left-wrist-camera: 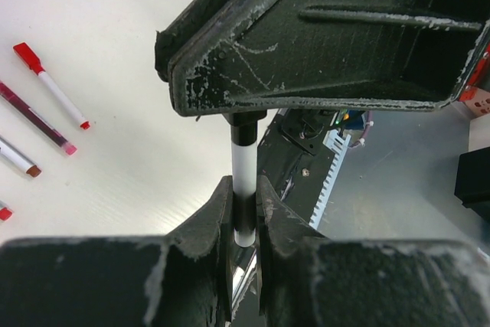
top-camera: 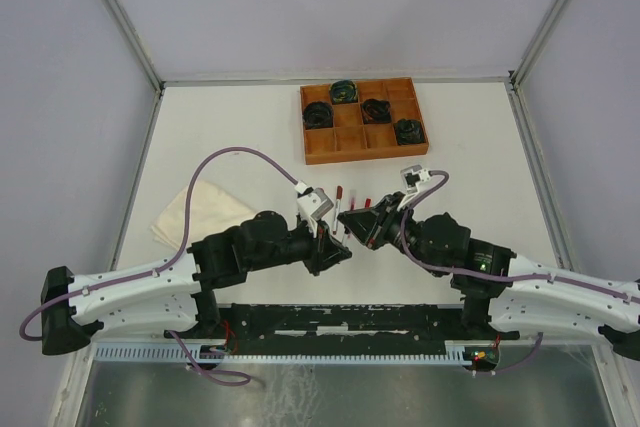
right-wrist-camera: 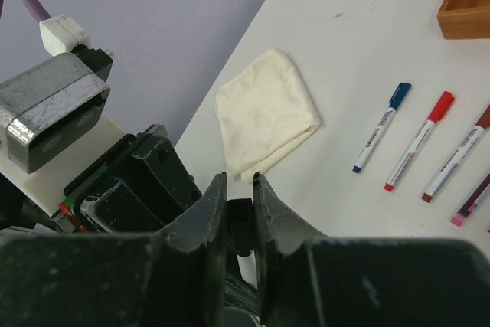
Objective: Insert the pens into the pen caps
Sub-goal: Press the pen cap onto the pen.
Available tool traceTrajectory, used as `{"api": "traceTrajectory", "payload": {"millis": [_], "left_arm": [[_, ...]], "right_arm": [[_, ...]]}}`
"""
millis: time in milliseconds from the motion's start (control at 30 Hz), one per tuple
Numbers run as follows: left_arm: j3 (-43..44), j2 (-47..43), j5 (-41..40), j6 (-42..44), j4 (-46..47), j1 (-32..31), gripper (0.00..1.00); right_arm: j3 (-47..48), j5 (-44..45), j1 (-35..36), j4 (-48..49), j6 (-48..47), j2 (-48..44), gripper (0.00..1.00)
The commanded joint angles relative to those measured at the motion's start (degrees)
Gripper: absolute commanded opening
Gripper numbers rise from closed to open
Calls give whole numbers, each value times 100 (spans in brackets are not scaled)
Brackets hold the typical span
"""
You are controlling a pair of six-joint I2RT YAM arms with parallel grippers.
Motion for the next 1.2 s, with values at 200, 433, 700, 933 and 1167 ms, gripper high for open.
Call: {"api": "traceTrajectory", "payload": {"millis": [200, 433, 700, 933, 1167], "left_arm": [[886, -390, -1102, 109, 2634, 202, 3], [845, -368, -1071, 126, 2622, 198, 3], [706, -208, -814, 90, 2436, 203, 3], [666, 105, -505, 46, 2233, 202, 3], [613, 197, -438, 44, 2031, 202, 3]], "right_arm": [[-130, -478, 891, -1982, -596, 316, 0], [-338, -502, 891, -1609, -51, 245, 0], [80, -196, 886, -1481, -38, 85, 17], [964, 603, 884, -1808, -423, -164, 31], [1123, 1331, 883, -1984, -910, -618, 42]]}}
